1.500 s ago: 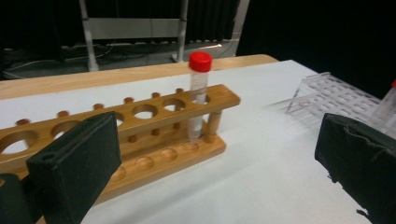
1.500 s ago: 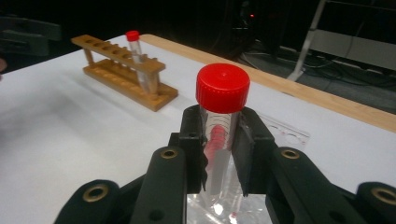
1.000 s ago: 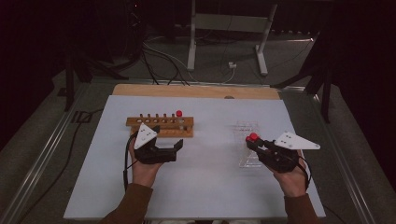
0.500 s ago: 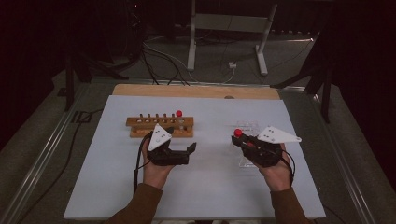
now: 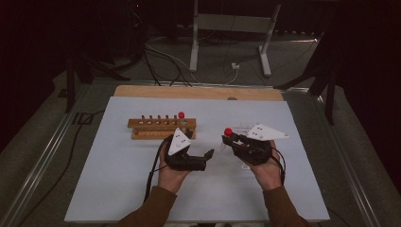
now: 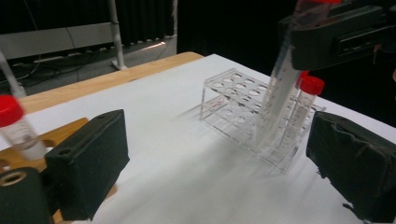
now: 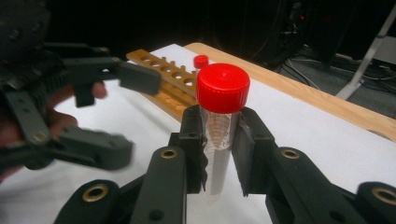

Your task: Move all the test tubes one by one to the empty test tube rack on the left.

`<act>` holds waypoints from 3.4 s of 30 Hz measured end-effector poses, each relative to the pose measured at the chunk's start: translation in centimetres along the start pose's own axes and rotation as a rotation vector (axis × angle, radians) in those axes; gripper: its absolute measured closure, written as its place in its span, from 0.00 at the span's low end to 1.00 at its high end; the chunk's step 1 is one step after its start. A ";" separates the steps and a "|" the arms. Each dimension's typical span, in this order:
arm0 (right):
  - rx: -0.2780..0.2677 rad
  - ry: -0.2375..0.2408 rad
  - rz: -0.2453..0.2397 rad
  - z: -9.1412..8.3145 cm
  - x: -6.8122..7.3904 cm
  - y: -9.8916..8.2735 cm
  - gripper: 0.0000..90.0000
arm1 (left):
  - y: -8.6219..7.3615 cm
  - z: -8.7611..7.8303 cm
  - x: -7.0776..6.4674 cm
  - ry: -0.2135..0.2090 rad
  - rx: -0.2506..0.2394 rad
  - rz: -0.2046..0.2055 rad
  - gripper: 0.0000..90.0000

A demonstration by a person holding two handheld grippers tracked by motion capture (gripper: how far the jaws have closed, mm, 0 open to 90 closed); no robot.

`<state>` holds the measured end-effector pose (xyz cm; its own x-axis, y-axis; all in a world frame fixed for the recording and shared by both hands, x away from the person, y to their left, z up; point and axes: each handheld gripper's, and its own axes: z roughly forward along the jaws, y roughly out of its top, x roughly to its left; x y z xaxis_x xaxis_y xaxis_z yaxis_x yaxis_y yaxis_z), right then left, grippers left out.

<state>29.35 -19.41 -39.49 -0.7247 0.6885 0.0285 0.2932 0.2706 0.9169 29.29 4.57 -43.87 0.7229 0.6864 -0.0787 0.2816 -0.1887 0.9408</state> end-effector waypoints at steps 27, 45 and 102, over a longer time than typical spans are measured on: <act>0.018 0.069 -0.002 1.6 1.3 0.1 0.82 | 0.0 1.6 -1.8 -0.061 -0.014 0.100 0.84; -0.042 -0.004 0.055 -0.3 -0.3 -0.4 0.16 | 0.1 0.9 0.1 -0.020 -0.018 0.059 0.85; -0.082 -0.175 0.156 -6.2 -5.8 -5.2 0.00 | 1.1 -1.9 9.1 0.236 -0.076 0.011 0.84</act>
<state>28.15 -28.99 -41.98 -0.5534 0.8256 0.1099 0.3368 0.1012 0.9361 34.99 11.88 -42.90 0.5557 0.8314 0.0020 0.2201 -0.1495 0.9639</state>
